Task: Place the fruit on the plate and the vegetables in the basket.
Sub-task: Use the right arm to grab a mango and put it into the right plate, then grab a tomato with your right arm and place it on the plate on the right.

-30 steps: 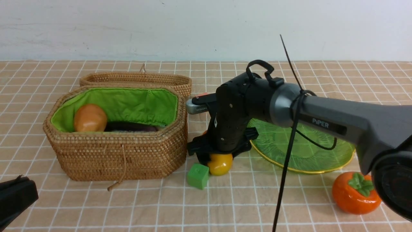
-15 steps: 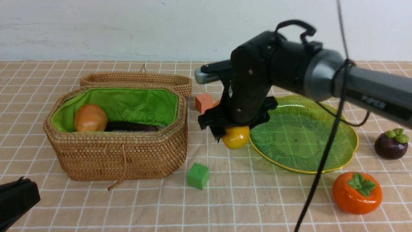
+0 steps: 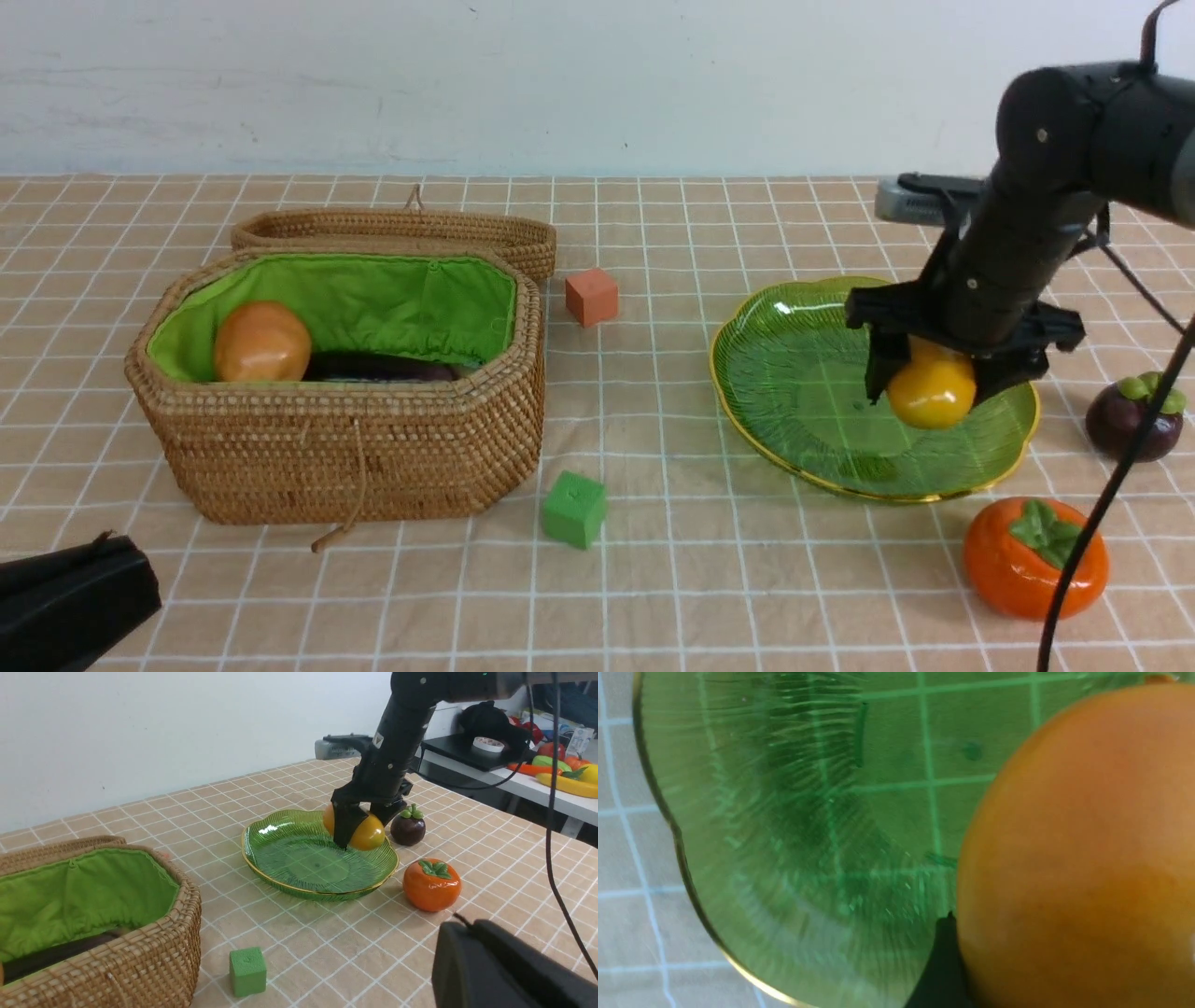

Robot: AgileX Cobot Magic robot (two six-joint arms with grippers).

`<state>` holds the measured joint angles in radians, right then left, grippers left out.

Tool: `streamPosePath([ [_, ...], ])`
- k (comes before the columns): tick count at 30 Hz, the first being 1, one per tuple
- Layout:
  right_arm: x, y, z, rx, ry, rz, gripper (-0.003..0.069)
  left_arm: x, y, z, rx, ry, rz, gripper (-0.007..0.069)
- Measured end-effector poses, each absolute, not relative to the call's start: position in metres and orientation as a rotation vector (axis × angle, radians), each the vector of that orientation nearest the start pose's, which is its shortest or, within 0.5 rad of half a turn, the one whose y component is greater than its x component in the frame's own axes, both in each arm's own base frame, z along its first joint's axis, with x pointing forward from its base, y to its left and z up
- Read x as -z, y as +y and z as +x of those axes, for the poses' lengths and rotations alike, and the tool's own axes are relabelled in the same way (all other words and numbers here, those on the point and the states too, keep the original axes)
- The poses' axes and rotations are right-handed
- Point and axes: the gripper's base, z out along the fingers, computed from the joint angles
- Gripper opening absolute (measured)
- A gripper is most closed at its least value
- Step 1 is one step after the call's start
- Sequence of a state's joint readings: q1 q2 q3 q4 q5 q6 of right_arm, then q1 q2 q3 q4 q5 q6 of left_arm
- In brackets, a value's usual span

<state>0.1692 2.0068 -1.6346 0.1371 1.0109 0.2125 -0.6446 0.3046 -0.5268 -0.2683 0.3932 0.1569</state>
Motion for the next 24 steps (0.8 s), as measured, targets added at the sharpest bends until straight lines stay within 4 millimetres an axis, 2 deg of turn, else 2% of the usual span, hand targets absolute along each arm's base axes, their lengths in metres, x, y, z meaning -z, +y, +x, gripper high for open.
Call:
streamPosePath([
  [3, -0.214, 0.081, 0.425, -0.293, 2.87, 0.132, 0.0575, -0.335, -0.046, 0.046, 0.632, 1.586, 0.55, -0.0013],
  [5, -0.21, 0.082, 0.427, -0.3, 2.864, 0.13, 0.0632, -0.335, -0.046, 0.046, 0.629, 1.585, 0.553, -0.0013],
  [9, -0.212, 0.082, 0.426, -0.304, 2.868, 0.13, 0.0678, -0.335, -0.046, 0.046, 0.628, 1.585, 0.554, -0.0013],
  [13, -0.223, 0.082, 0.42, -0.306, 2.878, 0.122, 0.0673, -0.335, -0.046, 0.046, 0.627, 1.586, 0.556, -0.0013],
  [16, -0.252, 0.078, 0.402, -0.282, 2.912, 0.085, 0.0635, -0.335, -0.046, 0.046, 0.627, 1.586, 0.557, -0.0013],
  [17, -0.256, 0.078, 0.4, -0.277, 2.909, 0.08, 0.0627, -0.335, -0.046, 0.046, 0.627, 1.586, 0.557, -0.0013],
  [19, -0.276, 0.072, 0.386, -0.222, 2.92, 0.049, 0.0578, -0.335, -0.046, 0.046, 0.627, 1.586, 0.557, -0.0013],
  [21, -0.293, 0.061, 0.362, -0.104, 2.912, 0.02, 0.0464, -0.335, -0.047, 0.046, 0.626, 1.592, 0.56, -0.0013],
  [22, -0.297, 0.059, 0.359, -0.083, 2.902, 0.019, 0.0446, -0.334, -0.047, 0.046, 0.626, 1.594, 0.561, -0.0013],
  [23, -0.298, 0.046, 0.34, -0.001, 2.911, 0.071, 0.0372, -0.333, -0.047, 0.045, 0.626, 1.603, 0.567, -0.0013],
  [24, -0.302, 0.038, 0.331, 0.03, 2.905, 0.107, 0.0339, -0.333, -0.047, 0.045, 0.626, 1.607, 0.569, -0.0013],
])
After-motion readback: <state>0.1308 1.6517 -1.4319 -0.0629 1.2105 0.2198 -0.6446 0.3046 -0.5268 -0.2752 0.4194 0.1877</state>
